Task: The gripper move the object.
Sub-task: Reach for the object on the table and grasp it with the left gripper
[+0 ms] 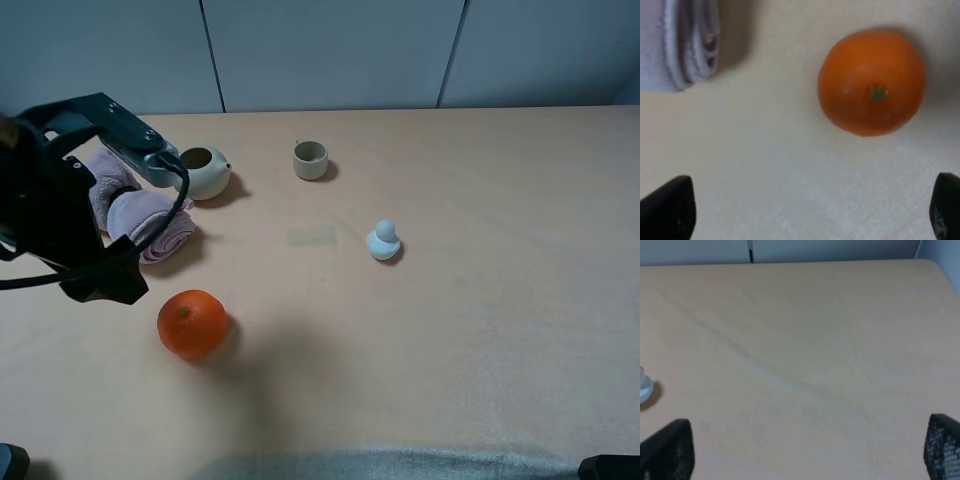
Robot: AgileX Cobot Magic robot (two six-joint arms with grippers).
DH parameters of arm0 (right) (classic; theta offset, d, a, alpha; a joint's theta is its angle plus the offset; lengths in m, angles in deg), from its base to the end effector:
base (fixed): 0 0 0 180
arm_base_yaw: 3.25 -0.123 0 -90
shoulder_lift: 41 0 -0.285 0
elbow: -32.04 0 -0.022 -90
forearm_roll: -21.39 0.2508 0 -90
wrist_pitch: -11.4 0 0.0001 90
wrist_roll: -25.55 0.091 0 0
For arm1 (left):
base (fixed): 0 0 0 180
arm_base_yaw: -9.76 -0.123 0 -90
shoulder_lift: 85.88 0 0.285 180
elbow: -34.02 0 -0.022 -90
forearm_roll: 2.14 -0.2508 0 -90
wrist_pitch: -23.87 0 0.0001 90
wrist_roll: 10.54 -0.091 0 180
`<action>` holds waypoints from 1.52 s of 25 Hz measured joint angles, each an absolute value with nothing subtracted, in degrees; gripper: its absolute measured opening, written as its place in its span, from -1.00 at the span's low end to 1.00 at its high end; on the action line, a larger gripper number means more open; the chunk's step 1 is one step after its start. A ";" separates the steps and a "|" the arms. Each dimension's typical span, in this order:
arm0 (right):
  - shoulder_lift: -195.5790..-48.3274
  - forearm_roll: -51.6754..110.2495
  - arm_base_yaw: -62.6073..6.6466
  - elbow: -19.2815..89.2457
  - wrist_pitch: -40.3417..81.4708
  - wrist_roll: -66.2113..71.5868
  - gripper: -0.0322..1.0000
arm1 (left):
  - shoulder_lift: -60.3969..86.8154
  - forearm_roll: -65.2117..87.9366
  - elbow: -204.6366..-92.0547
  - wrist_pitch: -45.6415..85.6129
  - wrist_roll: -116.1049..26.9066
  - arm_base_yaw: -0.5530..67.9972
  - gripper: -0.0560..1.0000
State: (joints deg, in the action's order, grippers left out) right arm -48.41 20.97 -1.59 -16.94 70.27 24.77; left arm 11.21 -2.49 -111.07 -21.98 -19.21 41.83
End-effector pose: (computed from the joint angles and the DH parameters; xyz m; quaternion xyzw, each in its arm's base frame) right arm -0.0037 -0.0005 0.2780 0.0066 0.8446 -0.0151 0.5352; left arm 0.1887 -0.1177 0.2209 0.3462 0.9273 -0.0264 0.1396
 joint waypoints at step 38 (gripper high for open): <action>-48.41 20.97 -1.59 -16.94 70.27 24.77 0.40 | -14.61 0.28 -111.77 -6.19 -26.18 49.72 0.97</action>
